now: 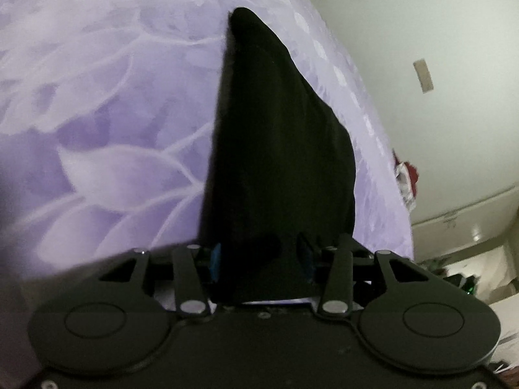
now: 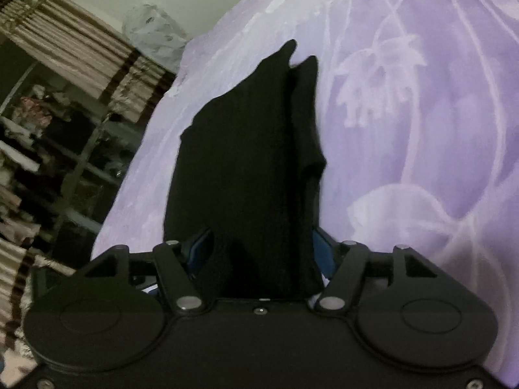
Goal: Fold small clothes
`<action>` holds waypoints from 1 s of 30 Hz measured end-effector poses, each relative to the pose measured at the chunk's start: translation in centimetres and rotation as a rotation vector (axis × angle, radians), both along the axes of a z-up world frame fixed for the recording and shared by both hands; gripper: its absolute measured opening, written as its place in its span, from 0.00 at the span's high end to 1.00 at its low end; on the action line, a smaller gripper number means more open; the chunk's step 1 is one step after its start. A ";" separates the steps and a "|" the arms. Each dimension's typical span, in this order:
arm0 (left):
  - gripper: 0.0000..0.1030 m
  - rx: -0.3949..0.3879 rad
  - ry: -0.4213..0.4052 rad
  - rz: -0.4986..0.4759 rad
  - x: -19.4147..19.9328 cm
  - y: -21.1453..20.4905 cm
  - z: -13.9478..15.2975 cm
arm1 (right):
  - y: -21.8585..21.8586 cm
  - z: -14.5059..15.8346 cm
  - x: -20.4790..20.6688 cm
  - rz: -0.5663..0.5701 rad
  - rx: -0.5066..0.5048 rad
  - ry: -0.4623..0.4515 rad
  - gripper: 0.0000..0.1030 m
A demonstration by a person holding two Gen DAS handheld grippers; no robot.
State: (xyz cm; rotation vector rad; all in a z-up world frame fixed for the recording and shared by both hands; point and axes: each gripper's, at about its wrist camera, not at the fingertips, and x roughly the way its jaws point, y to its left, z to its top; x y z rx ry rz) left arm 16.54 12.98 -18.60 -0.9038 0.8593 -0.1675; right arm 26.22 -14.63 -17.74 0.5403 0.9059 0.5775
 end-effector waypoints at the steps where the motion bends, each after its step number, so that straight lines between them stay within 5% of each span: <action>1: 0.67 0.009 0.005 -0.007 0.5 -0.2 0.1 | -0.1 0.1 -0.2 -0.021 -0.002 0.006 0.43; 2: 0.94 0.015 0.007 -0.014 0.7 -0.2 0.5 | 0.2 0.2 -0.1 -0.041 -0.010 0.012 0.49; 3: 0.93 0.016 0.011 -0.014 0.9 -0.4 0.8 | 0.5 0.5 0.0 -0.054 -0.022 0.019 0.78; 4: 0.93 0.014 0.012 -0.003 0.5 -0.3 1.3 | 0.8 0.8 0.1 -0.062 -0.039 0.034 0.93; 5: 0.94 0.017 0.002 0.008 0.1 -0.1 1.9 | 0.7 1.1 0.0 -0.075 -0.049 0.040 0.95; 10: 0.94 0.072 0.029 0.007 -2.2 0.0 2.1 | -0.7 3.7 -2.0 -0.110 -0.036 -0.012 0.97; 14: 0.96 0.149 0.140 -0.038 -2.7 -0.6 0.0 | -1.2 2.0 -2.9 -0.112 -0.164 0.013 0.98; 17: 0.97 0.167 0.142 -0.046 -3.3 -0.4 0.7 | -1.5 0.9 -3.5 -0.100 -0.191 0.010 0.98; 21: 0.94 0.181 0.031 -0.019 -4.5 0.0 3.8 | -1.4 2.3 -4.3 -0.113 -0.219 -0.039 0.90; 25: 0.83 0.224 -0.085 -0.007 -3.5 -1.2 6.4 | 0.7 5.3 -5.3 -0.095 -0.281 -0.206 0.90; 30: 0.83 0.259 -0.074 -0.015 -1.5 -3.7 5.4 | 4.2 6.2 -4.9 -0.058 -0.362 -0.292 0.90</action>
